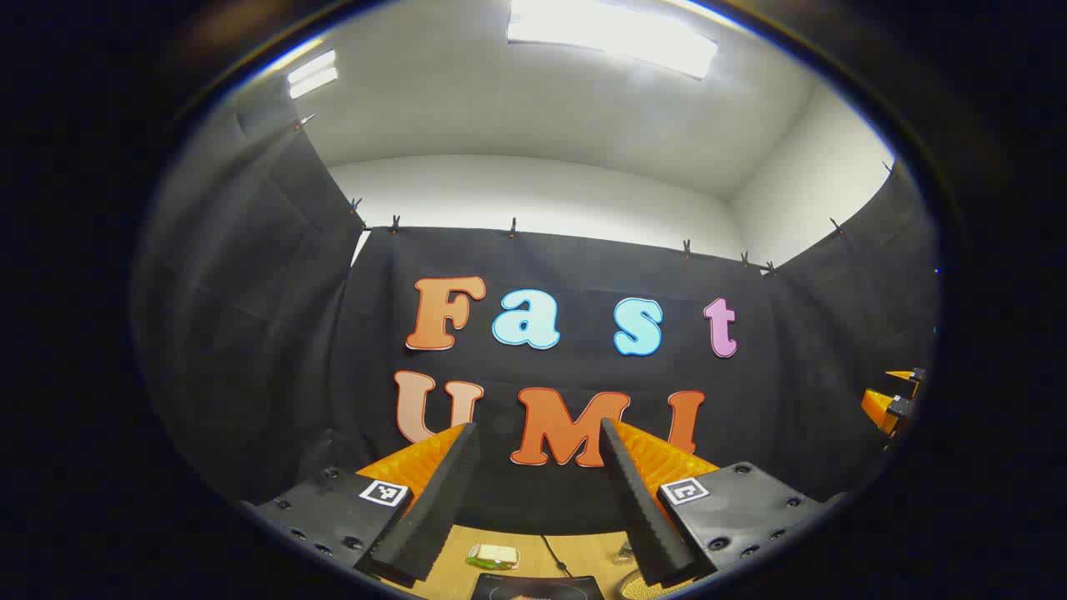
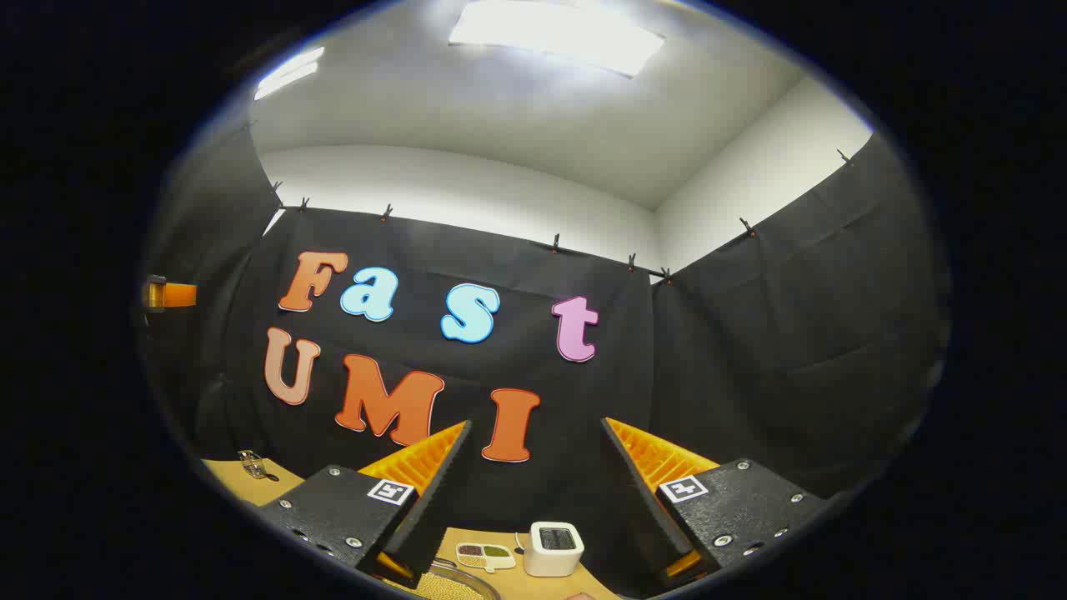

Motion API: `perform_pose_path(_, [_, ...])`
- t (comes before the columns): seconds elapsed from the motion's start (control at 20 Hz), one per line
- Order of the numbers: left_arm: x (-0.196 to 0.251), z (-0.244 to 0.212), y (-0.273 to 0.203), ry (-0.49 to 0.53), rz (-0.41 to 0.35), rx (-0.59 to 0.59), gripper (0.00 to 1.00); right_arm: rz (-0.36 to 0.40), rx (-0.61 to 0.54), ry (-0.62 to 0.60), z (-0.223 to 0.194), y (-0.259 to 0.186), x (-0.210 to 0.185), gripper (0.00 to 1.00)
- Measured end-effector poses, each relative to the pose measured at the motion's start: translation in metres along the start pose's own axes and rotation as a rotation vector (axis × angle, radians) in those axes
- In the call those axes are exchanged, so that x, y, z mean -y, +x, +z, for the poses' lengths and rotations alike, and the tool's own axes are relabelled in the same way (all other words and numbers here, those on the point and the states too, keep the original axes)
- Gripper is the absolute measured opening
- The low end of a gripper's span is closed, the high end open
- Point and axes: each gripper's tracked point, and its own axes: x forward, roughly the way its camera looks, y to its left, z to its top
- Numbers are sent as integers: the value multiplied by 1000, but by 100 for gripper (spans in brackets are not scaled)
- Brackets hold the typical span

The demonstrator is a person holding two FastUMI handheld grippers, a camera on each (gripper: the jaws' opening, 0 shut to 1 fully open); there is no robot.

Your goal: First push the handle of the pot to place it horizontally, then grasp the pot with both hands and set it on the induction cooktop.

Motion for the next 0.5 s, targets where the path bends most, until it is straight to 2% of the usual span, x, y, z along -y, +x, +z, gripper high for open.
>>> perform_pose_path(0.5, [-14,4,-2,3,-1,41,94,59,-1,31,2,0,-17,93])
